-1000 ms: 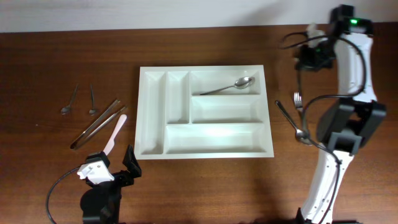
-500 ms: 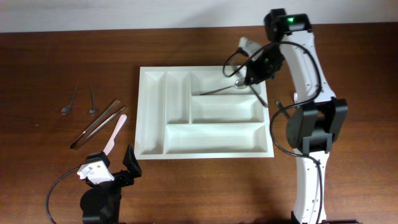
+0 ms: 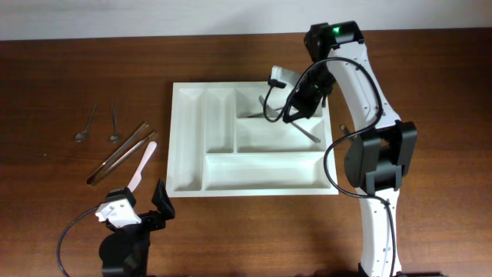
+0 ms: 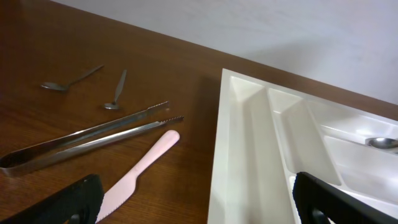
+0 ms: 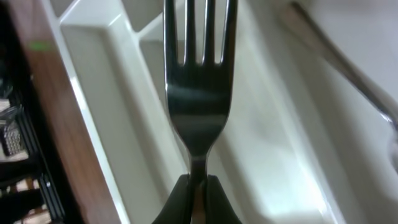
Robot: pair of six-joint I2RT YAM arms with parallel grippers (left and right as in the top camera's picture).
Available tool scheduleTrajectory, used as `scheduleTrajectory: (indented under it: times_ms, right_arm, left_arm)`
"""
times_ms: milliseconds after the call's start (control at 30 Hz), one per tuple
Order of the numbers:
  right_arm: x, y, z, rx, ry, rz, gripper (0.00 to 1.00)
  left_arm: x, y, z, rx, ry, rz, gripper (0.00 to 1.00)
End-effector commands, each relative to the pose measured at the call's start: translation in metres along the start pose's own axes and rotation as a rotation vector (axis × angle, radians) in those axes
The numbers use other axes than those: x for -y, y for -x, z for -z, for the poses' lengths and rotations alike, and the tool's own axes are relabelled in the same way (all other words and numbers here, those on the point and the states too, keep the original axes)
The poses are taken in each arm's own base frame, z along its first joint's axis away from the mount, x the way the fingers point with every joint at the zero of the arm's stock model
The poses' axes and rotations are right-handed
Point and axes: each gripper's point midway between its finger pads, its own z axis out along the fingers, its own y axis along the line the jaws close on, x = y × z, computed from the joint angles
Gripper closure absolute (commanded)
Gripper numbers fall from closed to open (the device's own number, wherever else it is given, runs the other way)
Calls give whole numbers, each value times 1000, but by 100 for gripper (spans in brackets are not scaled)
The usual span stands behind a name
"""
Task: Pack container
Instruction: 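Carry the fork into the tray's middle compartment and release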
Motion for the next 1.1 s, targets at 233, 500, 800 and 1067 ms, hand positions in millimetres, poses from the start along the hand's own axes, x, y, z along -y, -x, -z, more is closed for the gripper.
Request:
scheduleTrajectory:
  times_ms: [233,500,800,1067]
  right_arm:
    - [-10,-8,-33,12,92,75,96]
    - [-2,-9,-43,17,81,40,59]
    - [3,-7,-43,26,62,-2,28]
    - [0,13,5,85,-4,-87,32]
  left_arm:
    - [1,-1,0,-1,-7,-14,1]
    - [1,-1,0,-1,-8,-14,1]
    - [1,-1,0,-1,-7,-14,1]
    - [1,-1,0,-1,-7,-14,1]
